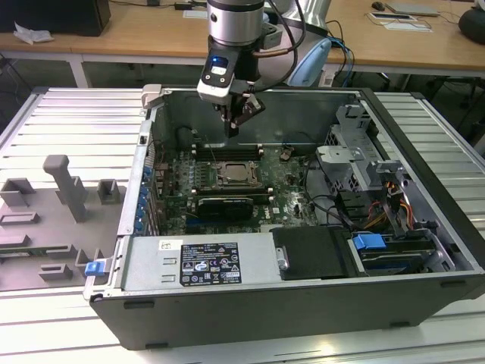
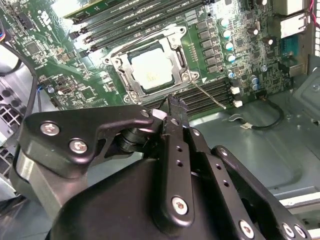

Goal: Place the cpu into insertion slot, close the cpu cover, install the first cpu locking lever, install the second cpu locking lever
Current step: 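Install the first cpu locking lever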

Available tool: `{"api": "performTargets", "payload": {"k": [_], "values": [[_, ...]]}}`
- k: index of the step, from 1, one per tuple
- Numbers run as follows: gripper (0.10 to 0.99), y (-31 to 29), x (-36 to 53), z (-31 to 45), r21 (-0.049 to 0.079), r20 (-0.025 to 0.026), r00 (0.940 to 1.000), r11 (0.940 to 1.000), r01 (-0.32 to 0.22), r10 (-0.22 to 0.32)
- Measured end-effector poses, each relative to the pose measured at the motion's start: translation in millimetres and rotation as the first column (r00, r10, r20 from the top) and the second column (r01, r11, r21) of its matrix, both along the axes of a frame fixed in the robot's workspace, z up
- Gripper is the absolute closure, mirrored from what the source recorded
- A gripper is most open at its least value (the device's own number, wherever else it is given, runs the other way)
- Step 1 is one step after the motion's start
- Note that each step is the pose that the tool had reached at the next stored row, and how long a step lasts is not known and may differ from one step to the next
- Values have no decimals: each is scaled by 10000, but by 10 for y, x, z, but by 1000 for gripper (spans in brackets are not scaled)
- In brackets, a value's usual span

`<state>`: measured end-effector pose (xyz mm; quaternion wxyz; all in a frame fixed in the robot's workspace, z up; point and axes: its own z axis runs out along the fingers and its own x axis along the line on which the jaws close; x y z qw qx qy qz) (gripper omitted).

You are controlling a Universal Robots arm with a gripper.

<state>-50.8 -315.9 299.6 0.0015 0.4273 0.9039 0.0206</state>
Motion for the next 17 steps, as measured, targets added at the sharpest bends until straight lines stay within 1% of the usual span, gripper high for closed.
{"api": "performTargets", "payload": {"k": [5,7,11,16,17], "values": [[980,0,0,0,0,0,9993,9993,-362,362],[980,0,0,0,0,0,9979,9979,-644,644],[980,0,0,0,0,0,9961,9961,-886,886],[980,0,0,0,0,0,9918,9918,-1281,1281],[980,0,0,0,-1,0,9895,9895,-1447,1447]]}}
